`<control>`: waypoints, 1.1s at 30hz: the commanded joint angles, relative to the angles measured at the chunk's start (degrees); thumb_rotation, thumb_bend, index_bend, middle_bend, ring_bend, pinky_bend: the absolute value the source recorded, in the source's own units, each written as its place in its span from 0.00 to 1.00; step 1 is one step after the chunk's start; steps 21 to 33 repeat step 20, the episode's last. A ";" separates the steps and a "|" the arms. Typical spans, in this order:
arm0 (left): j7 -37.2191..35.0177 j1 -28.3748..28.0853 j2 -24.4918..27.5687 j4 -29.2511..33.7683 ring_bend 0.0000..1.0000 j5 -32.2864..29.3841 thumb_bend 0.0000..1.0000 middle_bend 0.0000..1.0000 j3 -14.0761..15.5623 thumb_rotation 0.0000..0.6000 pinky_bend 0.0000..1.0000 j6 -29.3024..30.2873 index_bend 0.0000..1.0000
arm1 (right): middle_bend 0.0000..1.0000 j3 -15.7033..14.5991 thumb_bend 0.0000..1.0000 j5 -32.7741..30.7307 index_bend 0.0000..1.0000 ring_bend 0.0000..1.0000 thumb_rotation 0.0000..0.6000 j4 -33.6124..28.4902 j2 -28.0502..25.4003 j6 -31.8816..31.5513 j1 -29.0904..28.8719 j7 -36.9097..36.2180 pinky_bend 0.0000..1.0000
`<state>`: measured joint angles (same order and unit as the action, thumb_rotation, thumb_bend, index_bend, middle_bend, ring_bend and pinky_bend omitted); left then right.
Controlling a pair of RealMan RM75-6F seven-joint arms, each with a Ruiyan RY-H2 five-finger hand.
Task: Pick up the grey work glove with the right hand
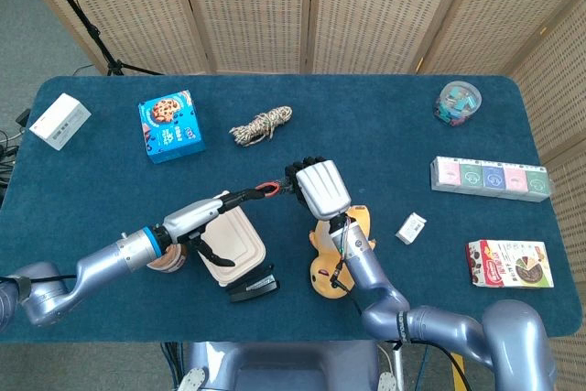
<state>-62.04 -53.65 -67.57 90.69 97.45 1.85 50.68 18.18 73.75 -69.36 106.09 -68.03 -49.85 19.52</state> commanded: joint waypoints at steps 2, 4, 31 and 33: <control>0.61 -0.48 -0.55 -0.01 0.00 -0.64 0.01 0.00 -0.26 1.00 0.00 -0.47 0.00 | 0.58 -0.30 0.65 0.39 0.54 0.52 1.00 -0.67 -0.32 -0.05 0.23 -0.02 0.56; 1.01 -0.84 -1.05 -0.10 0.00 -1.16 0.01 0.00 -0.52 1.00 0.00 -0.89 0.00 | 0.58 -0.54 0.65 0.48 0.54 0.52 1.00 -1.23 -0.46 0.03 0.43 -0.03 0.56; 2.77 -2.10 -2.61 0.03 0.00 -3.20 0.01 0.00 -0.88 1.00 0.00 -2.42 0.00 | 0.58 -0.27 0.65 1.10 0.54 0.52 1.00 -1.80 -0.56 -0.34 0.81 -0.61 0.56; 2.77 -2.10 -2.61 0.03 0.00 -3.20 0.01 0.00 -0.88 1.00 0.00 -2.42 0.00 | 0.58 -0.27 0.65 1.10 0.54 0.52 1.00 -1.80 -0.56 -0.34 0.81 -0.61 0.56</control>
